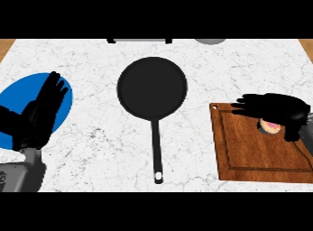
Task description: Pick the cupcake from the cutting board and place it in the pan
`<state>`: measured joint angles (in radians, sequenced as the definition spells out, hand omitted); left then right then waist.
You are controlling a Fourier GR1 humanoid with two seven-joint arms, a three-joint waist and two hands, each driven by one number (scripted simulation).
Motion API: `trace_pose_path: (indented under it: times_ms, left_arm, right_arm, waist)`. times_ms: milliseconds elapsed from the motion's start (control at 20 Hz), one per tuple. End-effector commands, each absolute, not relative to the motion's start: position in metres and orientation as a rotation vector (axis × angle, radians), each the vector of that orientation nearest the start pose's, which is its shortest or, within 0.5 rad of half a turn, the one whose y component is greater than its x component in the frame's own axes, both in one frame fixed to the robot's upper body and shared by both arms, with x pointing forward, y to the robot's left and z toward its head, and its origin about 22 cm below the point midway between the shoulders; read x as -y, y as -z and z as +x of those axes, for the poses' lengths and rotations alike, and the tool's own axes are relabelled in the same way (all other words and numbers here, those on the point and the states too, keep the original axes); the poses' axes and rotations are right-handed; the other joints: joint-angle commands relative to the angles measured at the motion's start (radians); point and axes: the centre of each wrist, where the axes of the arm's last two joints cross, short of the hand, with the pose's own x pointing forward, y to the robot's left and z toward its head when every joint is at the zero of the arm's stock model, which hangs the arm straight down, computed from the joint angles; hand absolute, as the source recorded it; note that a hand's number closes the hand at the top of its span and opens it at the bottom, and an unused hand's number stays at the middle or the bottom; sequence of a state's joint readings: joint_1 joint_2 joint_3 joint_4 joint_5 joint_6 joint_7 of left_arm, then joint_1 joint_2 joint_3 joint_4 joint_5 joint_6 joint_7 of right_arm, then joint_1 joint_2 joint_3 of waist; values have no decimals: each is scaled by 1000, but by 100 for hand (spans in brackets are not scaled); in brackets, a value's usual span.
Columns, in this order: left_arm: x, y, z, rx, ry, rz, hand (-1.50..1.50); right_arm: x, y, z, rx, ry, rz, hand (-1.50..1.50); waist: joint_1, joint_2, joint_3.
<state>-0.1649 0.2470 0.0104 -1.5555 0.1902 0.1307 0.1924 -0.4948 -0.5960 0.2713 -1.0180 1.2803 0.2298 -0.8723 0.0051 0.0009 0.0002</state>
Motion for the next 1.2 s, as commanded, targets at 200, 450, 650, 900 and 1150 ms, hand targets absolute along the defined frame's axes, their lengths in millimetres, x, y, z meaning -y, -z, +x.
trace_pose_path:
  times_ms: [200, 450, 650, 900, 1150]
  left_arm:
    - [-270, -44, 276, 1503, -35, 87, 0]
    - [-263, -61, 275, 1510, -34, 96, 0]
    - [-267, -78, 279, 1523, -30, 93, 0]
    - [-264, -50, 269, 1519, -41, 110, 0]
    - [-273, -54, 274, 1486, -40, 98, 0]
  right_arm:
    - [312, -36, 363, 1336, -2301, -300, 150]
    - [334, -35, 365, 1367, -2255, -257, 150]
    - [307, -18, 353, 1425, -2214, -238, 150]
    - [321, -49, 354, 1623, -2094, -331, 150]
    - [171, -10, 354, 1490, -1705, -500, 150]
  waist:
    - [4, 1, 0]
    - [2, 0, 0]
    - [-3, -2, 0]
    - [-8, -3, 0]
    - [-1, -24, -8]
